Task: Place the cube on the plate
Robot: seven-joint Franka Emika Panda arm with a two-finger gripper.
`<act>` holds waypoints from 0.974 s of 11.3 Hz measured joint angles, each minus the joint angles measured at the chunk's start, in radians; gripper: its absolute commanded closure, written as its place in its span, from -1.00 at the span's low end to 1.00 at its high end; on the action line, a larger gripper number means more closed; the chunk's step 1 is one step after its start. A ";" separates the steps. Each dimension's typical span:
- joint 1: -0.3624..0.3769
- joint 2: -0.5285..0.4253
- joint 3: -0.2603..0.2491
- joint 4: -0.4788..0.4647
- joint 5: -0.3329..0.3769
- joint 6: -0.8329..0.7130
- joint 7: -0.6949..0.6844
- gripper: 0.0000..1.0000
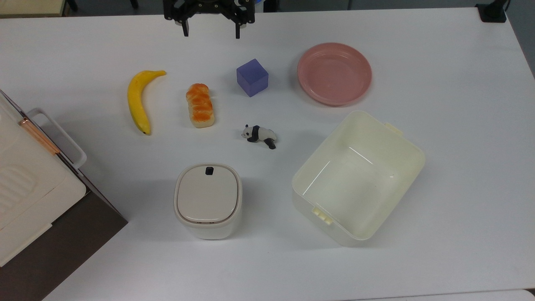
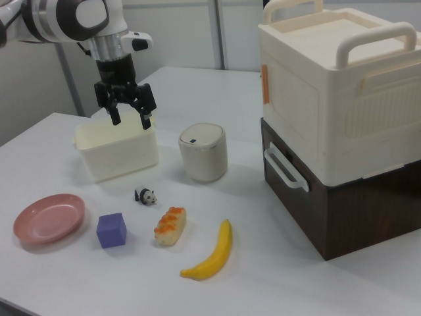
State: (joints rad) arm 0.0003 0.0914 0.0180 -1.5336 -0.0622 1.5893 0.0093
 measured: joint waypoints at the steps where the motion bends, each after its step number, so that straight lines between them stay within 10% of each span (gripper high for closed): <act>1: 0.000 0.000 0.000 0.000 0.000 0.000 0.000 -1.00; 11: -0.020 -0.002 -0.002 0.002 0.000 0.000 0.001 -1.00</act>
State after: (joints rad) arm -0.0200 0.0898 0.0160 -1.5320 -0.0624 1.5894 0.0102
